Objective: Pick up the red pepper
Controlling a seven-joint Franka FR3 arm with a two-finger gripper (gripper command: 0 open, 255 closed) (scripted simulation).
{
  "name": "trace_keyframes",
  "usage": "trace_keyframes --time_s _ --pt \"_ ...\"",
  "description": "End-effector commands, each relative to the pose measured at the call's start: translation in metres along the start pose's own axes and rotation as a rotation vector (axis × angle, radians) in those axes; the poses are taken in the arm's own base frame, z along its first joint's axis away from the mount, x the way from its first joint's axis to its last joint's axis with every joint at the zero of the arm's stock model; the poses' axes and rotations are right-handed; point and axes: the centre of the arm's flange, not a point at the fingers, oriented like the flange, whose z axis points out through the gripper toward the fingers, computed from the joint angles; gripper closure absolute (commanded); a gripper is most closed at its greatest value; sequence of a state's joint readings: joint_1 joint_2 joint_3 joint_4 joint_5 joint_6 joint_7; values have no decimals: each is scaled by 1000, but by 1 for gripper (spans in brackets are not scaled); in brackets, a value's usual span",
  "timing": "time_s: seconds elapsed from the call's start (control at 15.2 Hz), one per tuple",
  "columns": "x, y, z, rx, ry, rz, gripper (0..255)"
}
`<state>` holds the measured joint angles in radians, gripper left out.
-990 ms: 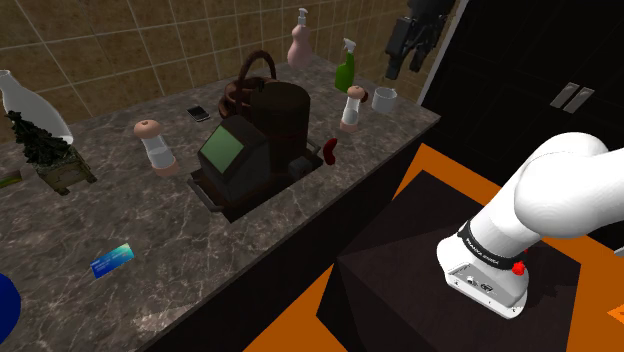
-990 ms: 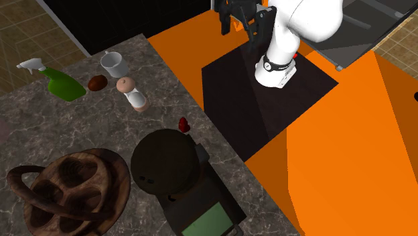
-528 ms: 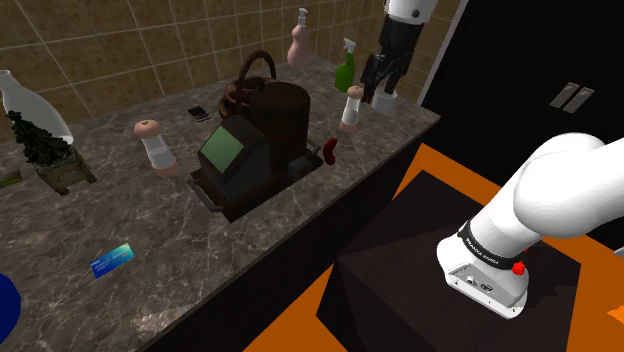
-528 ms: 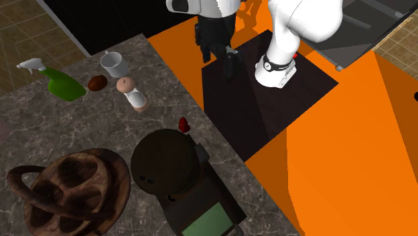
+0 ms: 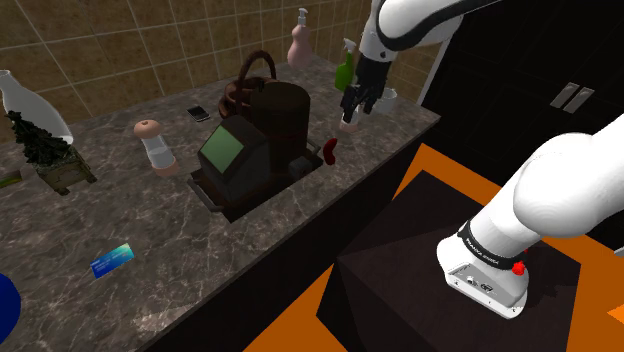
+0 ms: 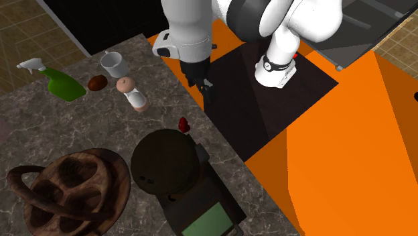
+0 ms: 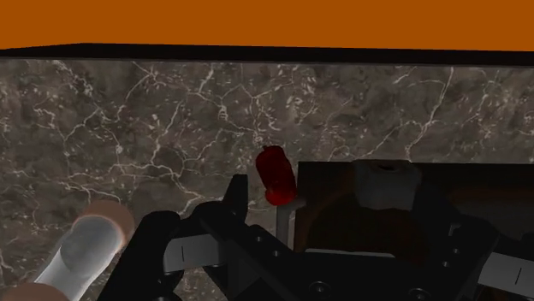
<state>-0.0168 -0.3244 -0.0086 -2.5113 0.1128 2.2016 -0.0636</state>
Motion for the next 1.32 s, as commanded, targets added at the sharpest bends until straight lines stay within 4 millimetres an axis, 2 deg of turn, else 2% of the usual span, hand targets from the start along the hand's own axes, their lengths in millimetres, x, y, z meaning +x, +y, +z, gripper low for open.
trace_keyframes --time_s 0.0,0.59,1.12,1.25 --pt "13 3 22 2 5 -2 0" --pt "72 26 122 12 17 -13 0" --pt "75 31 166 13 18 -14 0" --pt "75 31 169 13 18 -14 0"
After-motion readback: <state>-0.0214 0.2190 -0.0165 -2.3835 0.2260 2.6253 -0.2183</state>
